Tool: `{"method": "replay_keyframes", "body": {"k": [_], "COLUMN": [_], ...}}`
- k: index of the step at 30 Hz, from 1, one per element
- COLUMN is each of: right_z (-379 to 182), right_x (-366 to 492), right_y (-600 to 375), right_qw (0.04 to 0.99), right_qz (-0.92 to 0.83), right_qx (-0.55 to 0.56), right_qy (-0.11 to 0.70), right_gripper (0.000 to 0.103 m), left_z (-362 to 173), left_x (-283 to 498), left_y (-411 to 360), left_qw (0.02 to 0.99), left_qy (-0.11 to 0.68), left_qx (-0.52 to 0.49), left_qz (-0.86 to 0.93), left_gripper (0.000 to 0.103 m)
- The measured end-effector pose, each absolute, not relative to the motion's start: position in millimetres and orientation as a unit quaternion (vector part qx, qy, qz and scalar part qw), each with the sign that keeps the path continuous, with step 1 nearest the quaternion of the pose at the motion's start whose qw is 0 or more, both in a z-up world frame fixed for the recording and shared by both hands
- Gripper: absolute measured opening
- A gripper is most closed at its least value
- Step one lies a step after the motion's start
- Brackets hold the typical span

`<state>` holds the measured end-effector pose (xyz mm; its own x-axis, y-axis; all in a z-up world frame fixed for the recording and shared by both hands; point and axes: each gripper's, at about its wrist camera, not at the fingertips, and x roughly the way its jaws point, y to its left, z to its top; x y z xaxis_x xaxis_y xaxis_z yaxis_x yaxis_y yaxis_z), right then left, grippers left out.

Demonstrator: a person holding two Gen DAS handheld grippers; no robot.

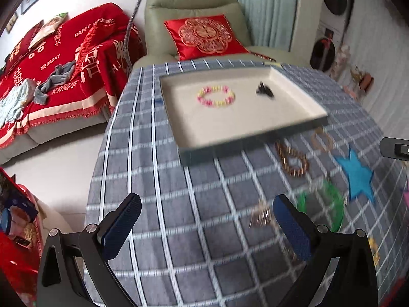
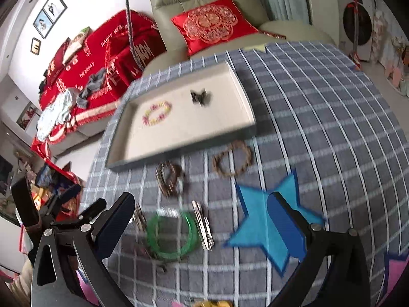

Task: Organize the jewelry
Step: 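Grasp the heart pendant with the left gripper while the right grasps the yellow cord bracelet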

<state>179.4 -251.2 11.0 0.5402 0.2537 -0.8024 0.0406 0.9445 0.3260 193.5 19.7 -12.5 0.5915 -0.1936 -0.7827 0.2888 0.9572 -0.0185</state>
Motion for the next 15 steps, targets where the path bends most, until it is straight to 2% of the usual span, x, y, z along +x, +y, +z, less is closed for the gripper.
{"method": "replay_keyframes", "body": {"k": [15], "right_z": [-38], "right_x": [78], "right_y": [-238], "right_qw": [0.841], "right_qz": [0.04], "right_qx": [0.088], "right_qy": [0.533], "right_gripper": [0.103], "left_z": [-40], "left_x": [178], "left_y": [13], "left_qw": [0.876], "left_qy": [0.447], "left_qx": [0.088], "left_qz": [-0.161], "left_gripper": [0.103]}}
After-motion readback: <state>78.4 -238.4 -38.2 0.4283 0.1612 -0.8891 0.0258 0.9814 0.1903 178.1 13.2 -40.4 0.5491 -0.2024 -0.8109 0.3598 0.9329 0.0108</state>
